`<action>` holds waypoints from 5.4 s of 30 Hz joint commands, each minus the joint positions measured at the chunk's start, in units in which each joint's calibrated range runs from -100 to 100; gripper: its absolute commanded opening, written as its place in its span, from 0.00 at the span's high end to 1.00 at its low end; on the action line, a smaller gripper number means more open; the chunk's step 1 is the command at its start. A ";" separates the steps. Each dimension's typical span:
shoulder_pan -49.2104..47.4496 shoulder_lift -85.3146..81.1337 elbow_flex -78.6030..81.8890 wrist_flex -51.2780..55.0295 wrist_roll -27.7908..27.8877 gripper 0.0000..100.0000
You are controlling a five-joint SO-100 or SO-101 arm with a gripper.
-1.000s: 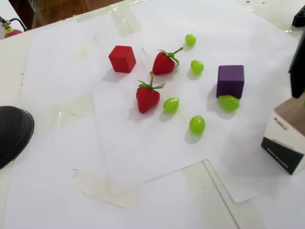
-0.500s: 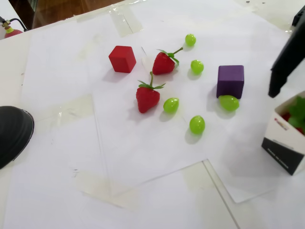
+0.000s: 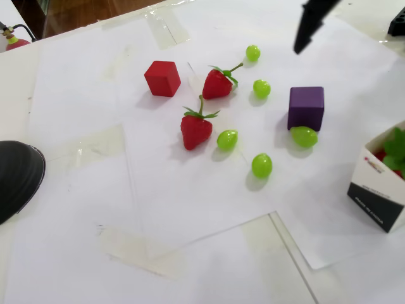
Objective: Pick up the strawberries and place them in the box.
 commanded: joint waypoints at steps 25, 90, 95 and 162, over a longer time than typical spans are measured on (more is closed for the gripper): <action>20.21 26.73 -17.37 -16.51 8.79 0.66; 19.62 24.92 0.63 -33.67 11.87 0.65; 19.48 24.75 0.63 -32.53 11.87 0.64; 18.81 20.36 -7.46 -14.06 11.72 0.71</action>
